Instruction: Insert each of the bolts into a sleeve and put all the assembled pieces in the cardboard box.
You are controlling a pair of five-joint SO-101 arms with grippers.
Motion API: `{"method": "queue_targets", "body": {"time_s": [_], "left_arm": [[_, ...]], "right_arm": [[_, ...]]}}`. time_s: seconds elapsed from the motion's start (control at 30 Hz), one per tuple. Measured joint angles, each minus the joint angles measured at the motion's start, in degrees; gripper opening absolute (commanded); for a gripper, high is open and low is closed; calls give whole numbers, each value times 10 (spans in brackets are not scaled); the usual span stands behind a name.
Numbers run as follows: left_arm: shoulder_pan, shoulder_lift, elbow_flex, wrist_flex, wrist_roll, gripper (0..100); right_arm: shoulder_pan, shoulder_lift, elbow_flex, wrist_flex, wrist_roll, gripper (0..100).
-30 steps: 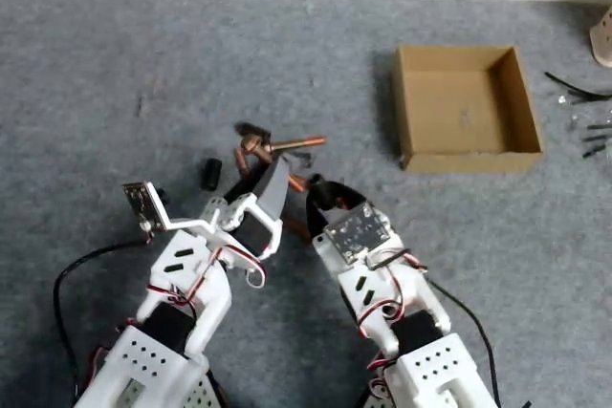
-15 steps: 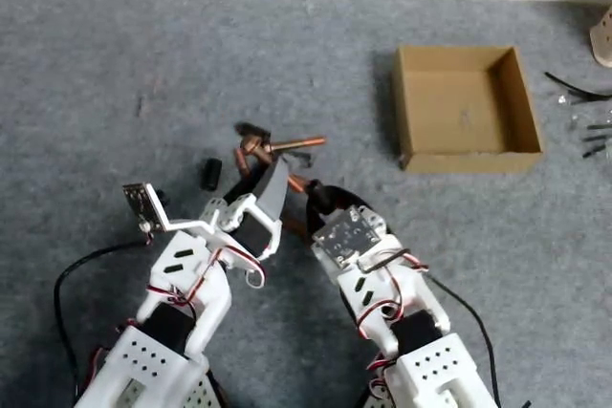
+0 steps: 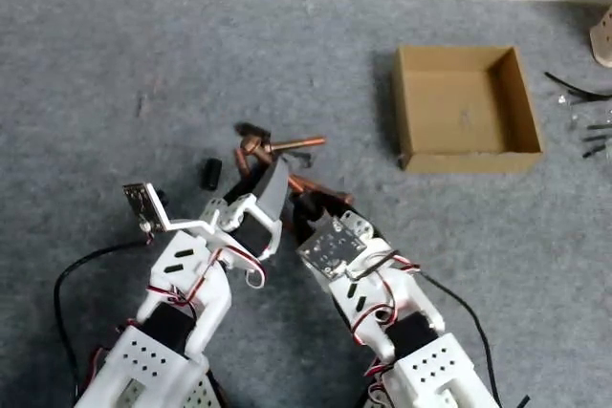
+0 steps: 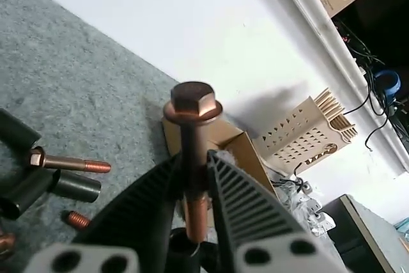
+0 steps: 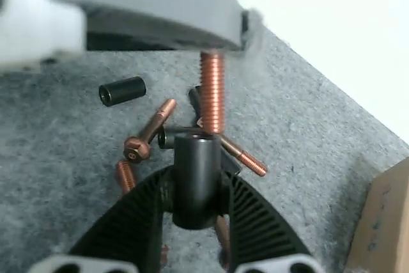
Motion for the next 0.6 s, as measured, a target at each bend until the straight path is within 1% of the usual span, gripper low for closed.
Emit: {"method": "queue_targets", "body": {"time_s": [0.17, 0.3, 0.43, 0.6], "left_arm": [[0, -1, 0, 1, 0, 4], [-2, -5, 0, 27, 0, 4], [-2, -5, 0, 32, 0, 4], [4, -5, 0, 72, 1, 4]], "right_arm": [[0, 0, 0, 0, 0, 5], [0, 0, 0, 1, 0, 5], [1, 0, 0, 1, 0, 5], [-2, 0, 0, 1, 2, 5]]}}
